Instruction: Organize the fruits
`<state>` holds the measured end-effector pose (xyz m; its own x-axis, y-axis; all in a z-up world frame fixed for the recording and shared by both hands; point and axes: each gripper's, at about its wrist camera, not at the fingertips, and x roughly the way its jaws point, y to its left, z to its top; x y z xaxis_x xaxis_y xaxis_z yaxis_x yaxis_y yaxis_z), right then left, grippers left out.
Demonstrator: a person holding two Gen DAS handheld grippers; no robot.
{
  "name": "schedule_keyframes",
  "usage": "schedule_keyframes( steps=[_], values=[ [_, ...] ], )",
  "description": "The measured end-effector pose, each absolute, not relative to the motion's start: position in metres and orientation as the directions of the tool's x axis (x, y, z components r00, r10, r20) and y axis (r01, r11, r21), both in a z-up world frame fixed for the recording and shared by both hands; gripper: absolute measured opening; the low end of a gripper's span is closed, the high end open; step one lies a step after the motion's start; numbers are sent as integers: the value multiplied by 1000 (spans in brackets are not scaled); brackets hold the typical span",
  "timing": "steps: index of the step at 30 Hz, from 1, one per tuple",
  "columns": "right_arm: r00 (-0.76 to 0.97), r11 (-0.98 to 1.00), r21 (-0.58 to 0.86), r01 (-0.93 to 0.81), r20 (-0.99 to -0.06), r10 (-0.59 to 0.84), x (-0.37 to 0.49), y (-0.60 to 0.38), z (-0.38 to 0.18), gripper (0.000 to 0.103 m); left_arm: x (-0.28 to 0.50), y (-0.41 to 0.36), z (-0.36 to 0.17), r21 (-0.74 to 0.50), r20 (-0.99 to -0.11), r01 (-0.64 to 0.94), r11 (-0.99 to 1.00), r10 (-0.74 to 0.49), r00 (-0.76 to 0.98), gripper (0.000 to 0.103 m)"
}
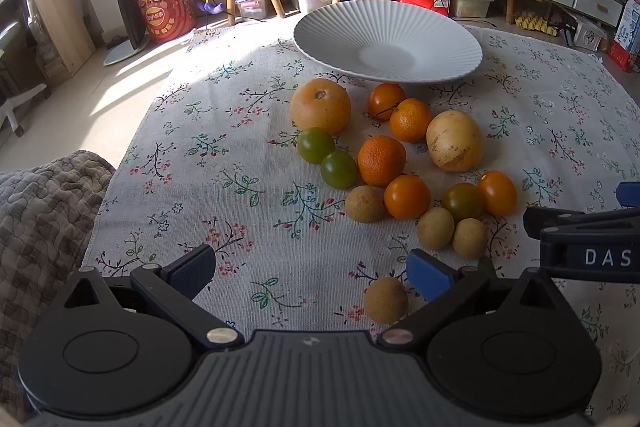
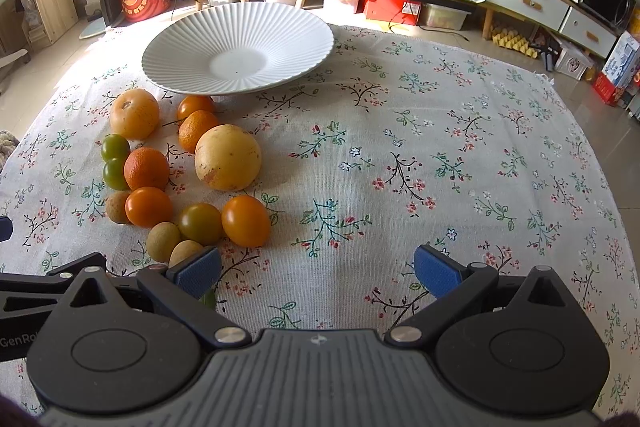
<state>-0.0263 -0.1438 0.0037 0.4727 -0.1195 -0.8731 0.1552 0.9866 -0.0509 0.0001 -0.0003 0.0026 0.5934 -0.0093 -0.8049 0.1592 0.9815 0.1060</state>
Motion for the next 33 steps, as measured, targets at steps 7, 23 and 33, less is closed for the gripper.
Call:
schedule_keyframes(
  steps=[7,23,33],
  values=[
    [473,987,-51,155,-873,-119,-26,-144,4,103,0,0,3,106,-805,159,982,-9,593,92],
    [470,986,-48,157,-875,-117,-27,-144,3,103,0,-1,3,107,-806,162,981,-10,592,92],
    [476,987,-25,158,-874,-98,-24,-145,8,103,3,3,8,93,-798,160,983,-23,602,92]
  ],
)
